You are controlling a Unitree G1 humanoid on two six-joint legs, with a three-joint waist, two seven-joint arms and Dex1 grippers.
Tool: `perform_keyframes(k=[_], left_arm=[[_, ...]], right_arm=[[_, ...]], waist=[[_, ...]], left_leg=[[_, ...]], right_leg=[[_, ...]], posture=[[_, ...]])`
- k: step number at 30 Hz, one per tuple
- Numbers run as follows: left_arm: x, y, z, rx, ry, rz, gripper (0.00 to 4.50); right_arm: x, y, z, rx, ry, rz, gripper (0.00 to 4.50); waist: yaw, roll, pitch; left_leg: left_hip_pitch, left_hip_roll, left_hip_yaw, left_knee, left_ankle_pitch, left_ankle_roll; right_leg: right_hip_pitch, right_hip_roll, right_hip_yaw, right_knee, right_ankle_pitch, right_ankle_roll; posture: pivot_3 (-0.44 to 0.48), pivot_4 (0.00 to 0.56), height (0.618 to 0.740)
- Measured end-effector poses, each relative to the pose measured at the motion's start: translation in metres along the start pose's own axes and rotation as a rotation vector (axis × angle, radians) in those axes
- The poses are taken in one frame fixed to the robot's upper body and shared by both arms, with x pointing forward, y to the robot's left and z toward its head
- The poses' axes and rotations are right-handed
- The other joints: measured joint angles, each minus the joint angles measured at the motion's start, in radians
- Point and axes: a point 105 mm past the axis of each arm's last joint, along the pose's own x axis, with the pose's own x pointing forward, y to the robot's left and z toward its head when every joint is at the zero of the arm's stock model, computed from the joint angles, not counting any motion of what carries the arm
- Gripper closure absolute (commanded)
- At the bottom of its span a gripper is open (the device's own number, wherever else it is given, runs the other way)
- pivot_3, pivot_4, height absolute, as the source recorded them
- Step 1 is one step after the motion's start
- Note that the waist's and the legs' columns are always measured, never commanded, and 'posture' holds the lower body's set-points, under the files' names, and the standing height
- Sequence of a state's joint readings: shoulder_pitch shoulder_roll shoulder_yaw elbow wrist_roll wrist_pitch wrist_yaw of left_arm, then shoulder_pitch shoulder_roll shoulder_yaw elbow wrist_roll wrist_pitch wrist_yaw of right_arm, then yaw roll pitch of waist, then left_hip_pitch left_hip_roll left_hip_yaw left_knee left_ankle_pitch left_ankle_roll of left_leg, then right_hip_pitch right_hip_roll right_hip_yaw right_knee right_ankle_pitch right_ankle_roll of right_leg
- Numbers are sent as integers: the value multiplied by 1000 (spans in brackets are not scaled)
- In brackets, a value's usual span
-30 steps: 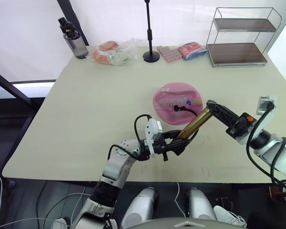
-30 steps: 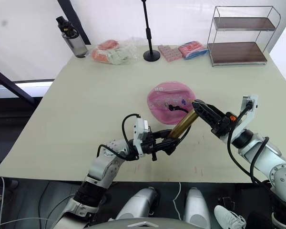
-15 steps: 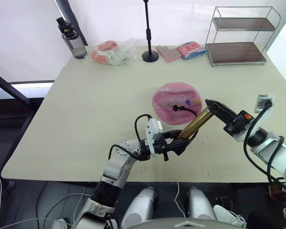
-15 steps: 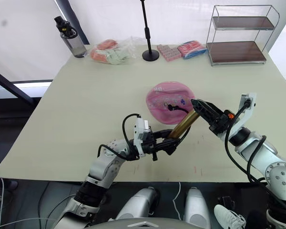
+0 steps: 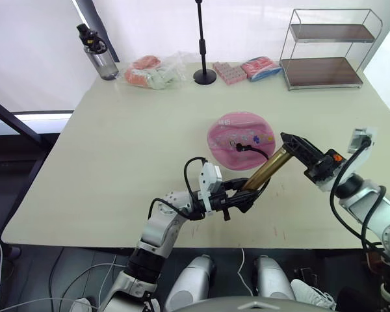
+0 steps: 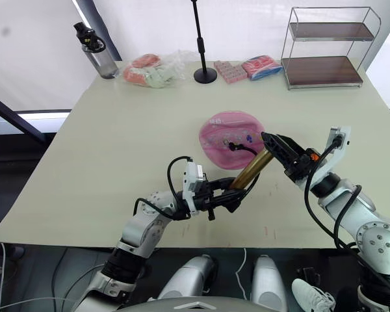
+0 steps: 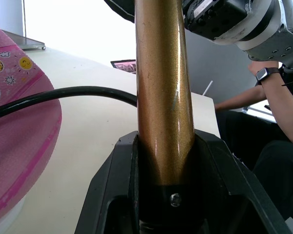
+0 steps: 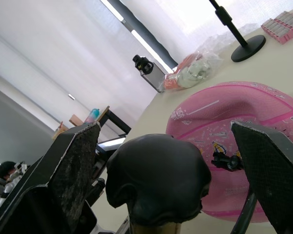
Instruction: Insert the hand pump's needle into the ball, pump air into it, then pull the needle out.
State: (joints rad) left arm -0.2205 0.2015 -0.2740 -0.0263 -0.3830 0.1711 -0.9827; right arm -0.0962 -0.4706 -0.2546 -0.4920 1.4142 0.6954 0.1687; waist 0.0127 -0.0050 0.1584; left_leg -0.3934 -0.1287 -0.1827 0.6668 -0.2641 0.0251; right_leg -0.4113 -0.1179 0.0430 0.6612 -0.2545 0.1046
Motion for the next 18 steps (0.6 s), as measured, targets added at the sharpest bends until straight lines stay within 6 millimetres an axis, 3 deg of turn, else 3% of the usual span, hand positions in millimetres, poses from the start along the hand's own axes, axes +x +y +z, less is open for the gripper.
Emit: perform_keyframes(k=[18], left_arm=[[0,0,-2,-13,5,6,3427]], right_arm=[[7,7,-6,-49,15,21,0]], waist=[[0,0,0]], left_leg=[[0,0,0,0,0,0]], right_leg=[[0,0,0,0,0,0]], posture=[[0,150,736]])
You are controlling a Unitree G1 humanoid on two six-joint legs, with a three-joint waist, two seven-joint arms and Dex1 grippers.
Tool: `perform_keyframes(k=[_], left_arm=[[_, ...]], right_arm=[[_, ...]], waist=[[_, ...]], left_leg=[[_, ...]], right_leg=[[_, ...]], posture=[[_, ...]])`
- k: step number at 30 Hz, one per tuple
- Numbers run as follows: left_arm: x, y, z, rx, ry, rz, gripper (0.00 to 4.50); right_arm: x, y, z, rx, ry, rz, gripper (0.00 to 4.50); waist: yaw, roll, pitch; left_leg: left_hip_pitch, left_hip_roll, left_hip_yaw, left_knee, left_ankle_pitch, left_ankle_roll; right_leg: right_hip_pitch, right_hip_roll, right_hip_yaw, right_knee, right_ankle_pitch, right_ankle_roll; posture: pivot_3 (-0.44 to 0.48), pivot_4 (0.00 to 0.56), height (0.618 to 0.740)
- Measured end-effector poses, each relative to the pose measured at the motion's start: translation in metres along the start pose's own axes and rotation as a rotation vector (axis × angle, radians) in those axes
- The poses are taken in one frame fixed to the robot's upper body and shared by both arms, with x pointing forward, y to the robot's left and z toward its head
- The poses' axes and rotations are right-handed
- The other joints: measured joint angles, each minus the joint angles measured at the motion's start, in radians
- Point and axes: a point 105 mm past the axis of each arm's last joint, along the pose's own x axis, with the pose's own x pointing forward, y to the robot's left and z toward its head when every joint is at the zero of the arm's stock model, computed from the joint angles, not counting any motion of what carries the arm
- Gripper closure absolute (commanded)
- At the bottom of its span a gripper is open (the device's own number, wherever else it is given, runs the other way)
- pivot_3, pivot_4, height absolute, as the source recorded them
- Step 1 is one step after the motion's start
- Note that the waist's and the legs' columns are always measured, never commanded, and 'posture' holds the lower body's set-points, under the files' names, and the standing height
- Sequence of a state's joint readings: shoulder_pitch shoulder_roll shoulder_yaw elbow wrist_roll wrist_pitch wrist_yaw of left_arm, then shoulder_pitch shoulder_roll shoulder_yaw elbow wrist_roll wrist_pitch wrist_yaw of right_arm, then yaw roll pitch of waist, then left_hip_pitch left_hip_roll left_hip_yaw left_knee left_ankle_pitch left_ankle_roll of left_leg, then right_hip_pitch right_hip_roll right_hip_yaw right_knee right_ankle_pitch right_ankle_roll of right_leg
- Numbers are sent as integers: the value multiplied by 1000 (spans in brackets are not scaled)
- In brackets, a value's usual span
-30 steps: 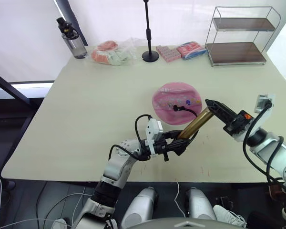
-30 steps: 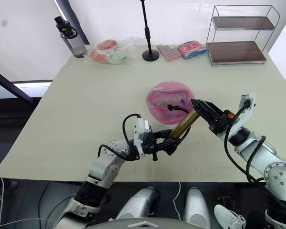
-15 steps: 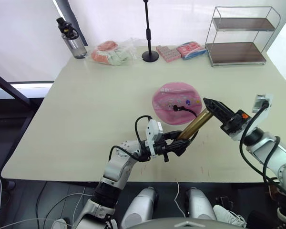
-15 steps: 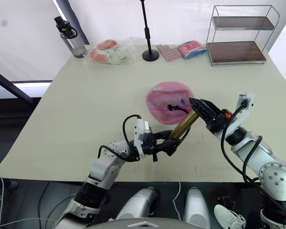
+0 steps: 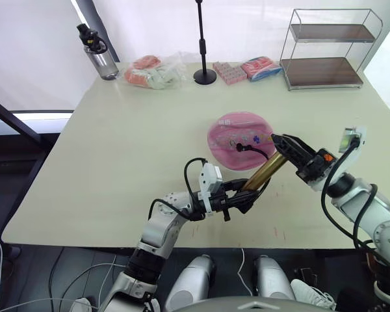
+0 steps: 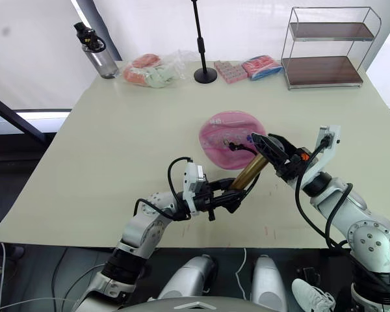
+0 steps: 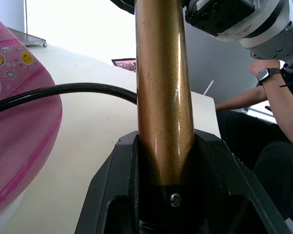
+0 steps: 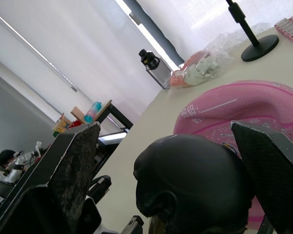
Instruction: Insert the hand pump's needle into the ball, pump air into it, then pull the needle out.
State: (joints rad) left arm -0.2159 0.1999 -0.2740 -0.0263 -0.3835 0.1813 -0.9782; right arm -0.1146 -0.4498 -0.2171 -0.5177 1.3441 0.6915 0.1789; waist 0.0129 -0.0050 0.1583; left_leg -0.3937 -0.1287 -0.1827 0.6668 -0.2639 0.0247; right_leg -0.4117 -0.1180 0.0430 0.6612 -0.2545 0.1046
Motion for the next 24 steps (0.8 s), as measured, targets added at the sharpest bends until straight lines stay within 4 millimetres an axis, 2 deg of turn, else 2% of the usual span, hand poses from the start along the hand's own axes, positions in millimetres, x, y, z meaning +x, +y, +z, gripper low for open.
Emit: perform_keyframes(k=[24], left_arm=[[0,0,-1,-4,3,0,3427]], right_arm=[[1,1,2,-3,-27,3,0]], waist=[[0,0,0]], left_leg=[[0,0,0,0,0,0]], right_leg=[[0,0,0,0,0,0]], posture=[[0,150,736]])
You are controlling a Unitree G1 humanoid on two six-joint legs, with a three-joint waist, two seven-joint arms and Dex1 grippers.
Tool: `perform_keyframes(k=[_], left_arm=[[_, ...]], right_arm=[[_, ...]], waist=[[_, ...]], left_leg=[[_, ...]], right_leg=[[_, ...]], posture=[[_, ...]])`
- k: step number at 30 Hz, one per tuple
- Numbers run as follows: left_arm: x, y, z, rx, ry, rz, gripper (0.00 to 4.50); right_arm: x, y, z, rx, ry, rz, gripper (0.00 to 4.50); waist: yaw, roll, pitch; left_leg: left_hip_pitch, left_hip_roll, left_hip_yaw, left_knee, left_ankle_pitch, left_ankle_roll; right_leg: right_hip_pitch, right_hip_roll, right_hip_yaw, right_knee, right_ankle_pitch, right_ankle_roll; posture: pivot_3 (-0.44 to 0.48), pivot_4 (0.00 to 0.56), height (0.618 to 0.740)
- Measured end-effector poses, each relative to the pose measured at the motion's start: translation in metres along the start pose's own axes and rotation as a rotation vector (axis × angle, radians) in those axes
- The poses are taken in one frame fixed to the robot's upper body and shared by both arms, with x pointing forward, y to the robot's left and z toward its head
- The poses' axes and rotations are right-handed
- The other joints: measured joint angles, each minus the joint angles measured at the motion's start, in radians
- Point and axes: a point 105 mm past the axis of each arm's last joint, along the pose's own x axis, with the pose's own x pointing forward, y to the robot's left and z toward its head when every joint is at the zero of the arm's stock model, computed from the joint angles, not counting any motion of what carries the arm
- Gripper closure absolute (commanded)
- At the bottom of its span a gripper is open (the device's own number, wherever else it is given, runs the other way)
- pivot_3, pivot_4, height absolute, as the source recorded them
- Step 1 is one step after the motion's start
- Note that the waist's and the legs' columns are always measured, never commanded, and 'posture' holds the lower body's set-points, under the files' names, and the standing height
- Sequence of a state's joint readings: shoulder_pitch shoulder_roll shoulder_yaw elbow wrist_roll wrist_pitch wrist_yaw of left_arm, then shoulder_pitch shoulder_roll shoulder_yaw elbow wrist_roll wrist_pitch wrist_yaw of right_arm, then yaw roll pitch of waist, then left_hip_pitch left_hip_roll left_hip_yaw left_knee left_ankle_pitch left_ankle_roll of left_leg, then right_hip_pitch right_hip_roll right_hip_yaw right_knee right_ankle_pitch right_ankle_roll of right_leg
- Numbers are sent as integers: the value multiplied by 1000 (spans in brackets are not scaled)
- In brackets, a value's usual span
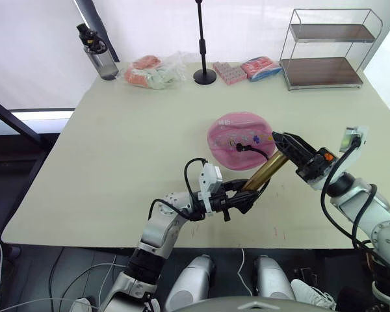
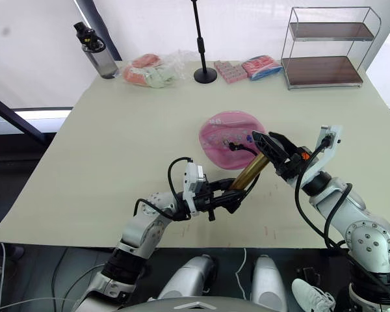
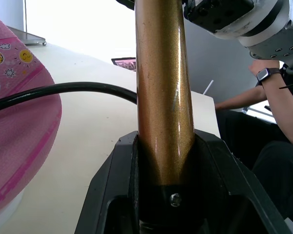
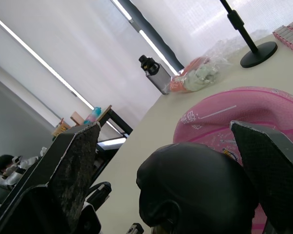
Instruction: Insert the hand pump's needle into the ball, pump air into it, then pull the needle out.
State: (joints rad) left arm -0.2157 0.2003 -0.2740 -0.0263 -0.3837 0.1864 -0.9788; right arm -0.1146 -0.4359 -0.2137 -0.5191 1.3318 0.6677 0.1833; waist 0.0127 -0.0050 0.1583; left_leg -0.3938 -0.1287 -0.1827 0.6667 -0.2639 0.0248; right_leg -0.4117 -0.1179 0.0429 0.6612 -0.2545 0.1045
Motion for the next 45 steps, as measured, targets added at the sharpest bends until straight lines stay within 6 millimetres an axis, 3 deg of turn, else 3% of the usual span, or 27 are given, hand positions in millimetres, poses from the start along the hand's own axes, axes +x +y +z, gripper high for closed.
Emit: perform_keyframes(k=[4,8,10,23,25,29,32,40,45], left_arm=[[0,0,0,0,0,0,3427],[0,-1,1,-2,-5,-8,3427],[0,-1,1,-5,-10,-9,3427],[-1,-1,0,-10,-5,-8,3427],[-2,-1,-2,-22,8,-8,2393],[-5,1,-6,-37,39,-3,889],[-8,1,-8,-40,56,-7,86],[-20,3,-4,5,123,-88,86],[-33,3,-14,14,211,-159,86]], right_arm=[[0,0,0,-6,-1,-1,0],[0,-2,1,-16,-5,-9,1875],[0,-2,1,-23,-3,-15,2538],[0,-3,0,-24,-3,-18,2586],[-1,-3,-1,-25,0,-21,2586],[-1,-1,-1,-51,11,-2,2586],[0,2,-3,-99,28,9,2586],[0,18,-15,-322,167,142,2586],[-1,28,-26,-526,275,291,2586]], waist=[[0,0,0],[0,0,0],[0,0,0],[0,0,0],[0,0,0],[-1,0,0],[-1,0,0],[-1,0,0],[-2,0,0]], left_leg=[[0,0,0,0,0,0],[0,0,0,0,0,0],[0,0,0,0,0,0],[0,0,0,0,0,0],[0,0,0,0,0,0],[0,0,0,0,0,0],[0,0,0,0,0,0],[0,0,0,0,0,0],[0,0,0,0,0,0]], right_leg=[[0,0,0,0,0,0],[0,0,0,0,0,0],[0,0,0,0,0,0],[0,0,0,0,0,0],[0,0,0,0,0,0],[0,0,0,0,0,0],[0,0,0,0,0,0],[0,0,0,0,0,0],[0,1,-1,0,0,0]], posture=[[0,150,736],[0,150,736],[0,150,736],[0,150,736],[0,150,736],[0,150,736],[0,150,736],[0,150,736],[0,150,736]])
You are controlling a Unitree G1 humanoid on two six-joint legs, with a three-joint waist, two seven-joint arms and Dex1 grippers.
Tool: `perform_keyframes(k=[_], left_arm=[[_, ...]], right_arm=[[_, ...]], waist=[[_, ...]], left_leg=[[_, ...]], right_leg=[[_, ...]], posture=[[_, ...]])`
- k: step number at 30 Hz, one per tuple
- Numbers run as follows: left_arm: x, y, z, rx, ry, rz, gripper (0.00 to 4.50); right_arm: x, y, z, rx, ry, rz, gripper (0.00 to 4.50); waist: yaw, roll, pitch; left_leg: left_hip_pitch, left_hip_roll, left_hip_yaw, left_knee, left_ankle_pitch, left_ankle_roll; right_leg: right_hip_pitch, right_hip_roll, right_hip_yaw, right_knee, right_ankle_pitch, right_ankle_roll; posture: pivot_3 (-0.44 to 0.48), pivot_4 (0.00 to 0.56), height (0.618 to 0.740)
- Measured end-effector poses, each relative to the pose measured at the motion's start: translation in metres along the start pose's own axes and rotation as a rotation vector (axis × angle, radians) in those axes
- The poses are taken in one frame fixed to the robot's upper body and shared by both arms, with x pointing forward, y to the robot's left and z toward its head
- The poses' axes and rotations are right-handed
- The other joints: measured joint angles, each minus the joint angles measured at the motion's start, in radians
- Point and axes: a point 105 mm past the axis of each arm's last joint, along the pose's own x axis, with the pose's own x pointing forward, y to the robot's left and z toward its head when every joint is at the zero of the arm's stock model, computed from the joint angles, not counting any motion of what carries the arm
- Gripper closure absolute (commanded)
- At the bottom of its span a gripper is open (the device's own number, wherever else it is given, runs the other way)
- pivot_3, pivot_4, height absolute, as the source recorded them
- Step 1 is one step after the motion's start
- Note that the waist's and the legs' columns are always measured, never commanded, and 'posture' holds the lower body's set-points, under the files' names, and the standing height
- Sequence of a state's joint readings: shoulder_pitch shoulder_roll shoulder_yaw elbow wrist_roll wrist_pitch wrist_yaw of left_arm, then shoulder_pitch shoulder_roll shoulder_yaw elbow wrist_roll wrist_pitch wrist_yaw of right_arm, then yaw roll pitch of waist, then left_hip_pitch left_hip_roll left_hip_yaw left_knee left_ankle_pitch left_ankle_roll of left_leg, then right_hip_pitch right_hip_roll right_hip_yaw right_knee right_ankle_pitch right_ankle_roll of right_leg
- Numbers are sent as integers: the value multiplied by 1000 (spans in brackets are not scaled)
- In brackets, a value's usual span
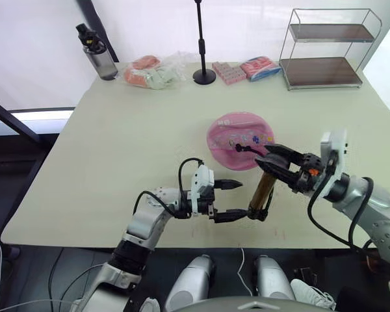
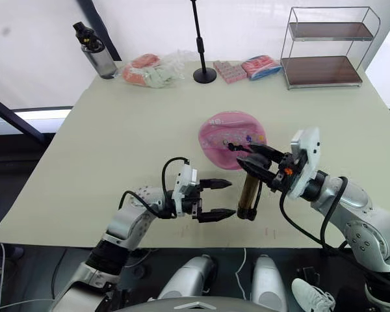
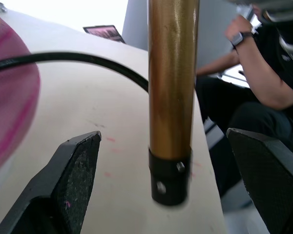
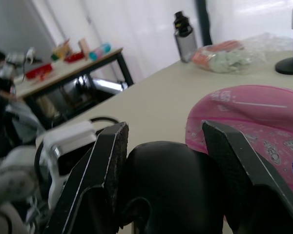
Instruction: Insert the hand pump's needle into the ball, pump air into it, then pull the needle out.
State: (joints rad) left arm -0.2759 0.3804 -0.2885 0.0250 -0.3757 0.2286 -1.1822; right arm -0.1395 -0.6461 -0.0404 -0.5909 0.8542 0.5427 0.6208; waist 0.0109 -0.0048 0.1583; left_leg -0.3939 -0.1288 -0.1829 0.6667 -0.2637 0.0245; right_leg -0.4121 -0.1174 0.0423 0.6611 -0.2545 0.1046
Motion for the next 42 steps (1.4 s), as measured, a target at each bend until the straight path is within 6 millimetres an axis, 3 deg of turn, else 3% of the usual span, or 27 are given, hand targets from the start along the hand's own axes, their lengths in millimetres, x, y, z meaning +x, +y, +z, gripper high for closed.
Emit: perform_keyframes(k=[6,11,16,26,42], left_arm=[[-1,-1,-5,50,59,-60,86],[-2,3,-12,80,100,-60,86],[3,11,-18,113,148,-47,86],[31,22,-36,118,224,-33,86],[47,25,-51,156,306,-106,86]], right_arm=[[8,13,2,-182,11,135,2586],[7,12,-7,-289,38,213,2586],[7,12,-11,-296,17,241,2586],[-1,18,-31,-264,-21,250,2586],[-4,17,-35,-280,-57,265,2586]], waist=[[1,0,0],[0,0,0],[2,-1,0],[1,-1,0],[1,-1,0]], left_leg=[[0,0,0,0,0,0],[0,0,-1,0,0,0],[-1,0,-1,0,0,0],[-1,0,-1,1,0,-1],[-1,0,-1,2,0,-1]], right_leg=[[0,-1,0,0,0,0],[0,0,-1,0,0,0],[0,0,-1,0,0,0],[0,0,-1,1,0,0],[0,0,-1,1,1,0]], posture=[[0,150,736],[0,150,736],[0,150,736],[0,150,736],[0,150,736]])
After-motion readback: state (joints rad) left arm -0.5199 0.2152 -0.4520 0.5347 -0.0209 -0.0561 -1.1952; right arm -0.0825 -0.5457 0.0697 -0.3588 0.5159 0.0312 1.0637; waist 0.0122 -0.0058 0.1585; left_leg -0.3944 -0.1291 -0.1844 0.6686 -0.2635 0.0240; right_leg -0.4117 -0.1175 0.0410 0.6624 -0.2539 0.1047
